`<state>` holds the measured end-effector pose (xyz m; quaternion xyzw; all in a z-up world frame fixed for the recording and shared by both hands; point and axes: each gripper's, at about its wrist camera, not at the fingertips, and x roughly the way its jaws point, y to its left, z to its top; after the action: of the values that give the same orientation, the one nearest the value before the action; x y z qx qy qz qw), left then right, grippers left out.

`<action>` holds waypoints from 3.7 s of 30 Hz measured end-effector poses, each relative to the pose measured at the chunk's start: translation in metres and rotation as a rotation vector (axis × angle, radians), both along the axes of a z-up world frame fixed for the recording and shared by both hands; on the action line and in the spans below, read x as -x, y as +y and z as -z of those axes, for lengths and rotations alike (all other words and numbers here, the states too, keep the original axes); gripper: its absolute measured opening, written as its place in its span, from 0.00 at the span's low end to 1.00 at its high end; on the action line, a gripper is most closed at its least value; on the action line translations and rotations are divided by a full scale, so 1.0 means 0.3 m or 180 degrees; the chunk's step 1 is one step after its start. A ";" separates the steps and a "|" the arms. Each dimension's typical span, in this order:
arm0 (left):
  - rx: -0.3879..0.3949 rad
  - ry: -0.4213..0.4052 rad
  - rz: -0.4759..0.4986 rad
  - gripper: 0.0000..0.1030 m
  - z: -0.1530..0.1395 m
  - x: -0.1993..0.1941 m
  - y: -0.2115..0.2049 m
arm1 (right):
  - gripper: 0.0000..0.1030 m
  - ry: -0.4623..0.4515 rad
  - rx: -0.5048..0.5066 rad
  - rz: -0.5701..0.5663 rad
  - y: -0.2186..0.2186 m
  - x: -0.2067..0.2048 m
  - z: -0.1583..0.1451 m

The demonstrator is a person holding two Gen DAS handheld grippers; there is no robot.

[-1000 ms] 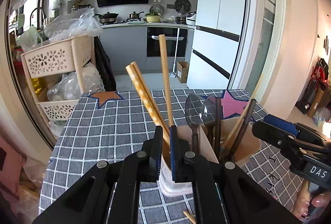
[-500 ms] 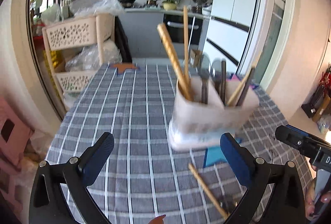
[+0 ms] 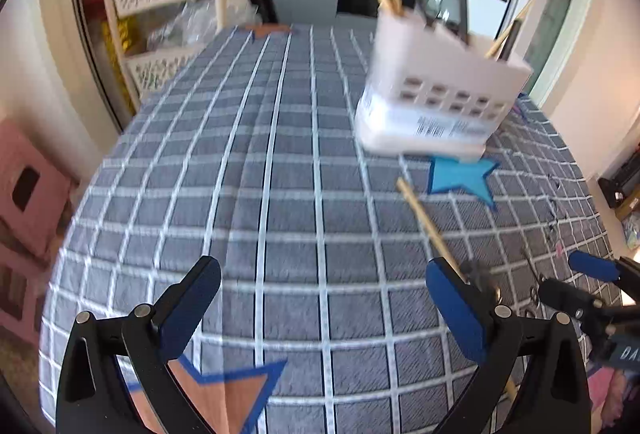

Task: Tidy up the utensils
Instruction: 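Move both open tools down over the last chopstick and black spoon, then grasp the black-handled spoon with the right tool while the left tool grasps the chopstick, then lift the chopstick and spoon and carry them over the holder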

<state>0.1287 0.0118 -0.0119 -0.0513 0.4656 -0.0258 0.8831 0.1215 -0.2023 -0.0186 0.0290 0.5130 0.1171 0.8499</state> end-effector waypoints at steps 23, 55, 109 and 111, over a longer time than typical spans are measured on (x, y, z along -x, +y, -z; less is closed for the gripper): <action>0.0177 0.0282 0.0015 1.00 0.070 0.042 -0.005 | 0.53 0.0468 0.0715 -0.0517 0.111 0.012 0.108; 0.0224 0.0572 0.0158 1.00 0.079 -0.052 -0.123 | 0.12 0.0317 0.0106 -0.0351 0.023 0.023 0.038; 0.0650 -0.0733 0.0974 0.37 -0.368 0.017 -0.170 | 0.12 -0.0769 -0.0813 0.0109 -0.111 -0.009 -0.324; 0.0683 -0.0829 0.0947 0.37 -0.401 -0.011 -0.162 | 0.12 -0.0826 -0.0830 0.0113 -0.108 -0.037 -0.355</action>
<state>0.1321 -0.0368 0.1085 -0.0719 0.3447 -0.2115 0.9118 0.1328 -0.2348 0.0877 0.1326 0.3789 0.1702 0.8999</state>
